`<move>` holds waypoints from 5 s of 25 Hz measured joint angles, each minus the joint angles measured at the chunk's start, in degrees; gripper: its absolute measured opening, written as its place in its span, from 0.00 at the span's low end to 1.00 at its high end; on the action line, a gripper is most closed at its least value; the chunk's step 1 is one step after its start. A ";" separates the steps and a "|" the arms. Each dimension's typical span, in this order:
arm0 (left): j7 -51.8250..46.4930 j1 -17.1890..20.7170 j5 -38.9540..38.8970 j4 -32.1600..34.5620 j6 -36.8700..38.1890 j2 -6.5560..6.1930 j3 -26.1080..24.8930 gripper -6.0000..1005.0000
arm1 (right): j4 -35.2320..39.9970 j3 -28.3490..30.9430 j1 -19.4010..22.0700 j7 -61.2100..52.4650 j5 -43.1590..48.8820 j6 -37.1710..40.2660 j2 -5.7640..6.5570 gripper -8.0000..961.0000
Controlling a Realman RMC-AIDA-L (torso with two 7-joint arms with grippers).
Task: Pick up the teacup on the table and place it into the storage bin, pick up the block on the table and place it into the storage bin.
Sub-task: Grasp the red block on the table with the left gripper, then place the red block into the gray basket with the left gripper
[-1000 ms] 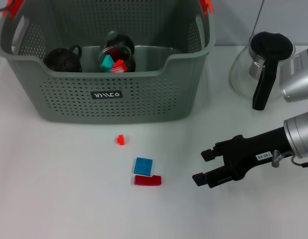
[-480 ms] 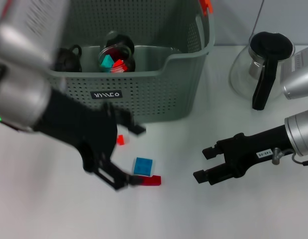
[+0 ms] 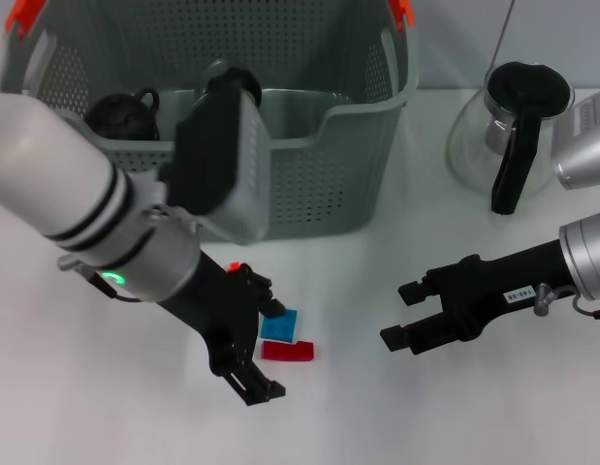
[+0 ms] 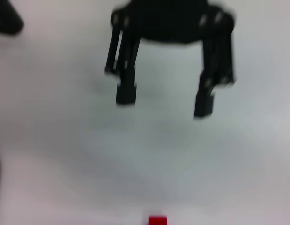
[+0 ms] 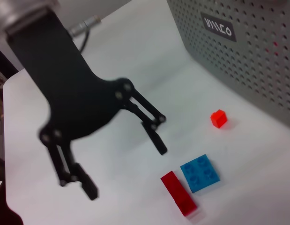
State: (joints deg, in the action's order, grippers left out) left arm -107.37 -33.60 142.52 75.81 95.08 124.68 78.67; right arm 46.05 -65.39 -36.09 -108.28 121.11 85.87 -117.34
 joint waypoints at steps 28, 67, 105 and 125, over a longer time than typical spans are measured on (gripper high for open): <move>-12.29 -4.96 12.16 -7.48 -12.41 -0.23 8.64 0.94 | 0.00 0.08 -0.02 0.45 0.00 -0.35 0.01 0.90; -5.87 -9.24 19.24 -15.65 -23.18 -0.31 9.57 0.50 | 0.00 0.09 0.04 0.52 0.00 -1.15 -0.45 0.90; -5.85 -11.58 19.06 -20.97 -26.48 -0.31 9.07 0.39 | -0.08 0.09 -0.03 0.70 0.00 -1.63 -0.44 0.90; -6.45 -12.63 19.06 -22.37 -26.29 -0.29 9.06 0.25 | -0.08 0.09 -0.03 0.79 0.00 -2.12 -0.24 0.90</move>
State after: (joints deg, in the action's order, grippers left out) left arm -113.82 -46.23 161.58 53.44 68.79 124.39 87.73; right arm 45.97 -65.30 -36.12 -107.48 121.11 83.75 -117.58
